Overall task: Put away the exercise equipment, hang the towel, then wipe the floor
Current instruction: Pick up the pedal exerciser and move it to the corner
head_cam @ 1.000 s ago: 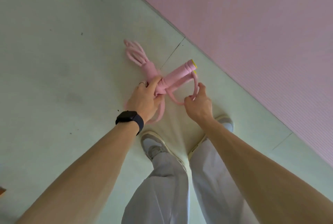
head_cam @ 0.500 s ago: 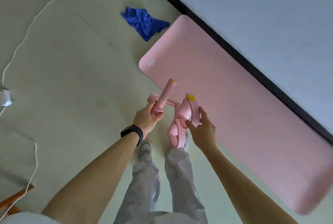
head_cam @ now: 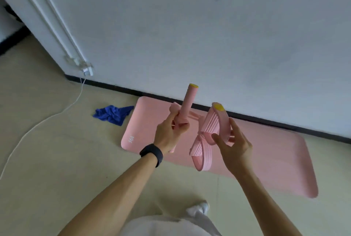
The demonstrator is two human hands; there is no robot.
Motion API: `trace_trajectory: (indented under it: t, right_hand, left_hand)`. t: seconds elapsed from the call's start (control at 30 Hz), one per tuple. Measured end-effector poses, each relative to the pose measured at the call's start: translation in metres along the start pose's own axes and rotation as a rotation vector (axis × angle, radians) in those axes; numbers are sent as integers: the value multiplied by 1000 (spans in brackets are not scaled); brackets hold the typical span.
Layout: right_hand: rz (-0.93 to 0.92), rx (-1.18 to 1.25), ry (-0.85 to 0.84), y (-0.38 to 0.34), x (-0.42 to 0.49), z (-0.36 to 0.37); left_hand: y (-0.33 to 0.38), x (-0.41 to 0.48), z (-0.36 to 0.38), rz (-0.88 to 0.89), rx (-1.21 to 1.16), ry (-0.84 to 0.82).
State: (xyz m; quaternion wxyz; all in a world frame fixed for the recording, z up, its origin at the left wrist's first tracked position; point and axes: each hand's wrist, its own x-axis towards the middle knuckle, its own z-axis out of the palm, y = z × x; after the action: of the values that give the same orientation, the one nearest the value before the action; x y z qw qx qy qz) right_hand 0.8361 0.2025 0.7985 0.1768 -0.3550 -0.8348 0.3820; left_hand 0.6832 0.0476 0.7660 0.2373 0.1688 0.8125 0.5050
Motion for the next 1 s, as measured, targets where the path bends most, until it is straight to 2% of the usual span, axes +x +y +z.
trace_trajectory:
  t: [0.23,0.33,0.5,0.8,1.0]
  right_hand:
    - [172,161,337,40,-38,-127]
    - [228,186,480,75,-60,-194]
    - [298,91,709,150,-103,-309]
    - [375,5,923,279,-169,-503]
    - [433,-12,1016,351,-171,-591]
  left_hand:
    - [115,-1,81,248,90,-249]
    - [164,-13,154,333,134,-378]
    - [237,-63,294,434,156,-576]
    - [346,-166,515,538,108,-805]
    - [395,-190,631,598,139,-885]
